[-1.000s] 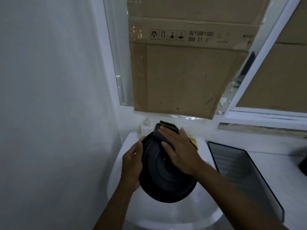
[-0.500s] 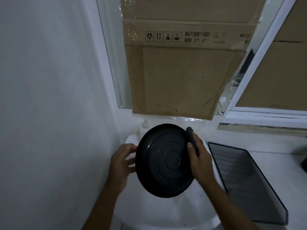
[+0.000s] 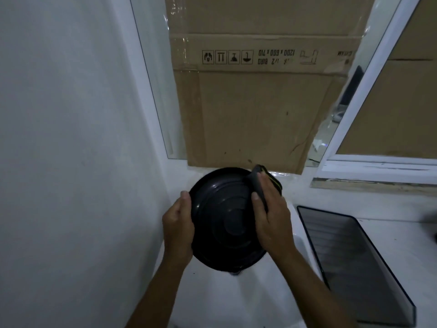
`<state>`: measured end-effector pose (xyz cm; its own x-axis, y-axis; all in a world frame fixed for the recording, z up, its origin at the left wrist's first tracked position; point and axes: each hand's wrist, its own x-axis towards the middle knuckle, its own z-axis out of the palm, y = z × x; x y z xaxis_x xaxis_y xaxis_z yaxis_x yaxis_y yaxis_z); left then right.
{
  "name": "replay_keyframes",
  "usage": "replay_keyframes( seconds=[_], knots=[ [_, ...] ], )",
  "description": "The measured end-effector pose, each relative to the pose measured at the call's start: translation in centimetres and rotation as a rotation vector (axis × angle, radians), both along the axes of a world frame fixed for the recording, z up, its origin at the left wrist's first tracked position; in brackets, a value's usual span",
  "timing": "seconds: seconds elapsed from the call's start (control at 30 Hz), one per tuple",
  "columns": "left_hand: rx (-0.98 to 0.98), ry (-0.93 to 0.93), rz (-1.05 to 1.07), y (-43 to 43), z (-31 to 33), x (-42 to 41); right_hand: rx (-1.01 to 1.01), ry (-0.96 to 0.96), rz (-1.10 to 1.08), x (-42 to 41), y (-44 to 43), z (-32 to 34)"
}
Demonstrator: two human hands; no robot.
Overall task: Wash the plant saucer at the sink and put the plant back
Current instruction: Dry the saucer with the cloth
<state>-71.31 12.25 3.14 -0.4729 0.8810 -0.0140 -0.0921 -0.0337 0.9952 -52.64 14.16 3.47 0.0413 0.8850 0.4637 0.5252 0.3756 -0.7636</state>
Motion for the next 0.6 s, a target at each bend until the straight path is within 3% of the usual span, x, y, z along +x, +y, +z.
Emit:
replay_keyframes(
  seconds=[0.1,0.27,0.33,0.47,0.6],
  knots=[
    [0.021,-0.168,0.099,-0.8,-1.2,0.2,-0.173,0.295,-0.045,-0.5,-1.2,-2.4],
    [-0.024,-0.324,-0.224,-1.4,-2.3,-1.7,-0.073,0.225,0.003,1.2,-1.1,-2.3],
    [-0.123,-0.246,-0.333,-0.6,-0.9,-3.3,-0.009,0.088,0.071,3.1,0.0,-1.2],
    [-0.256,0.111,-0.578,1.6,2.5,-3.6,0.166,-0.252,0.272,3.6,0.9,1.2],
    [-0.086,0.377,-0.442,2.4,3.2,-1.8,0.316,-0.473,0.348,2.5,1.6,2.5]
  ],
)
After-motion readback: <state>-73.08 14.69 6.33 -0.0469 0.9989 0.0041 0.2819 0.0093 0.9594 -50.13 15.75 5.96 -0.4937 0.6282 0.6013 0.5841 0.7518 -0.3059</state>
